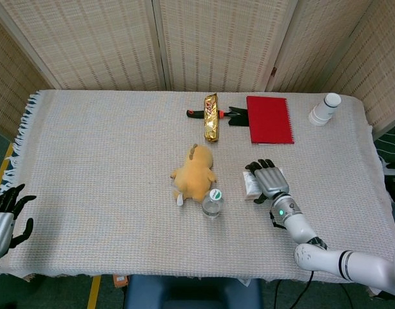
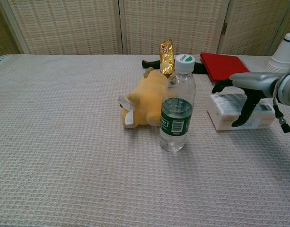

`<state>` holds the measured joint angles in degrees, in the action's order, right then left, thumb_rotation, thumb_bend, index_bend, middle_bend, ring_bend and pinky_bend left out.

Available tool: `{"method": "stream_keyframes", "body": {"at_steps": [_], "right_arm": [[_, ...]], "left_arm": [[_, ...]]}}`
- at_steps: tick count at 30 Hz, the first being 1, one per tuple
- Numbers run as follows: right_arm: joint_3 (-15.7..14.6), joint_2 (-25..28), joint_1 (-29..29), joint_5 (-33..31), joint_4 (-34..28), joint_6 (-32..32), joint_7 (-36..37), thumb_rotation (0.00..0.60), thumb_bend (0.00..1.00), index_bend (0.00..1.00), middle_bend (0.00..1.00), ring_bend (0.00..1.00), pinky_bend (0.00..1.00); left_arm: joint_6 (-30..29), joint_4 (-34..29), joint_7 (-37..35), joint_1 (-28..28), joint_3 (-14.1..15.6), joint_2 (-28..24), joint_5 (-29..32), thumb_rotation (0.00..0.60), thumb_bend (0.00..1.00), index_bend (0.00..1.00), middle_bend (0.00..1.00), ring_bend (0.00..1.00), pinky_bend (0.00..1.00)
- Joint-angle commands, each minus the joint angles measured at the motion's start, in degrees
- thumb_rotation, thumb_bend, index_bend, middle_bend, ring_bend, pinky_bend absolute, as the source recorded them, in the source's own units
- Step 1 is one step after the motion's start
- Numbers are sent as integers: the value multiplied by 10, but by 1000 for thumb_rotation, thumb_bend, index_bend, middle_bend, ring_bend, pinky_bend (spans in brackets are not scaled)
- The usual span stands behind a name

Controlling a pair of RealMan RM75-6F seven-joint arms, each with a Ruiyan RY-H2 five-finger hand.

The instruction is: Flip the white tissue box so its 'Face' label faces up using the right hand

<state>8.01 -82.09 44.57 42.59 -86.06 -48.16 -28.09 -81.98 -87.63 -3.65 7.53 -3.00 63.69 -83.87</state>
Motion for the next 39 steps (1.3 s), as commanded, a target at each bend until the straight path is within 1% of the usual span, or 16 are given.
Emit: {"method": "stream_keyframes", "body": {"at_steps": [1,7,11,15,18,21,24,27,28,30,31,33,34,37,39], "right_arm": [[-3,-4,2,-1,6,2,2,600,0,200,139,61,0],[-8,-18,7,4,23,4,9,600,0,270,205,89,0],[-9,-24,6,13,30,-3,14,600,0,347,284,118,0],[-9,-24,4,22,30,-9,21,600,0,382,341,150,0],[-6,-24,-2,39,31,-20,36,600,0,422,372,173,0],[2,-19,-13,69,27,-28,74,600,0,464,404,213,0],[22,-12,-36,118,20,-34,169,600,0,507,432,256,0],[39,-8,-68,191,30,-49,312,600,0,508,433,271,0],[46,-10,-82,220,39,-63,380,600,0,508,433,273,0],[55,-17,-104,257,58,-85,487,600,0,504,433,281,0],[61,-22,-117,274,71,-99,561,600,0,501,433,283,0],[70,-28,-134,287,90,-107,667,600,0,491,433,286,0],[69,-25,-140,298,100,-100,730,600,0,489,433,286,0],[48,-13,-149,352,137,-92,854,600,0,489,433,286,0],[42,-23,-152,368,171,-98,896,600,0,489,433,286,0]], "left_arm": [[2,1,-1,1,0,1,1,600,504,232,0,0,104],[4,3,-1,1,-1,1,4,600,504,232,0,0,104],[2,3,-3,1,-1,1,3,600,505,232,0,0,104],[0,3,-4,0,-1,1,1,600,506,232,0,0,104],[0,3,-3,0,-1,1,0,600,505,232,0,0,104],[0,3,-2,-1,-1,1,0,600,504,232,0,0,104],[-3,2,-2,-2,-1,0,0,600,504,232,0,0,104],[-7,0,-2,-3,-1,-1,-2,600,505,232,0,0,104],[-8,0,-1,-3,-1,-1,-2,600,504,232,0,0,104],[-9,-1,0,-4,-1,-1,-3,600,505,232,0,0,104],[-9,-1,1,-4,-1,0,-4,600,505,232,0,0,103],[-8,-1,3,-4,0,0,-4,600,505,232,0,0,104],[-8,-2,4,-3,0,0,-5,600,506,232,0,0,104],[-9,-3,6,-4,0,0,-5,600,506,232,0,0,104],[-10,-3,7,-4,-1,1,-5,600,506,232,0,0,104]]}}
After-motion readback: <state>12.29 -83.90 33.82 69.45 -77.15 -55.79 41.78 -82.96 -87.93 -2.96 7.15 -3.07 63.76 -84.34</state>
